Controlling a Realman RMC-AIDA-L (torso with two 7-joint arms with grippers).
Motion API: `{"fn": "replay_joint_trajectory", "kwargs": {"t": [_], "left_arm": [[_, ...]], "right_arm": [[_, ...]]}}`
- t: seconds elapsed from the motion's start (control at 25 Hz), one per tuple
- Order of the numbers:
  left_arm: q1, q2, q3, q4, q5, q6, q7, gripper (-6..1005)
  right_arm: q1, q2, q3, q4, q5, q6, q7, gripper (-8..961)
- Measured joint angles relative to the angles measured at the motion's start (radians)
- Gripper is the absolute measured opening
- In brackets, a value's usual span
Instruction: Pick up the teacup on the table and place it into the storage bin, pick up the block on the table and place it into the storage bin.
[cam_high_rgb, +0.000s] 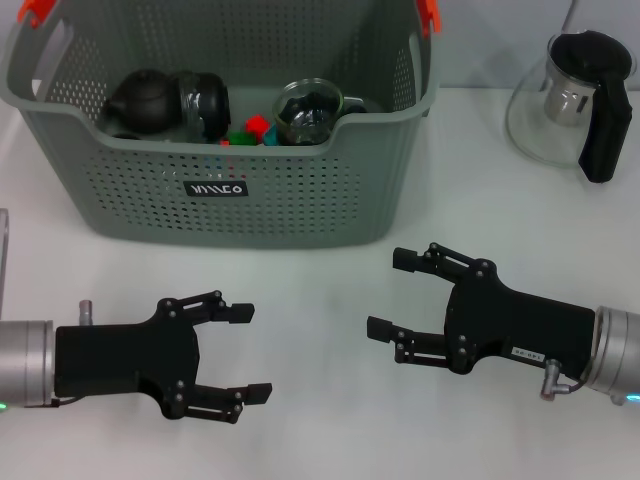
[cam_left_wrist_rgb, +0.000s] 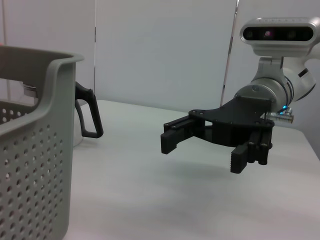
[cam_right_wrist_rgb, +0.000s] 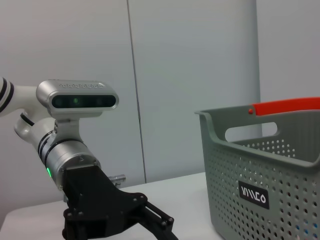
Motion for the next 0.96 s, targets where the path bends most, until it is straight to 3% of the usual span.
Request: {"fn": "replay_joint_trajectory", "kwargs": {"t": [0.4,0.64,0.96], "left_arm": [[0.000,0.004,-0.008,0.004,0.014,0.018,-0.003,934],[0.000,0.010,-0.029,0.022,0.024,0.070,-0.004,934],[0.000,0.015,-0.050,0.028,0.031,0.082,-0.007,934]], "right_arm": [[-0.003,-0.001,-0.062,0.001,0.000,0.030,-0.022,909],[-0.012,-0.002,-0.060,0.034,0.004,0.016,-0.140,909],[-0.013,-0.002,-0.052,0.040,0.009,0.013,-0.147,909]]}}
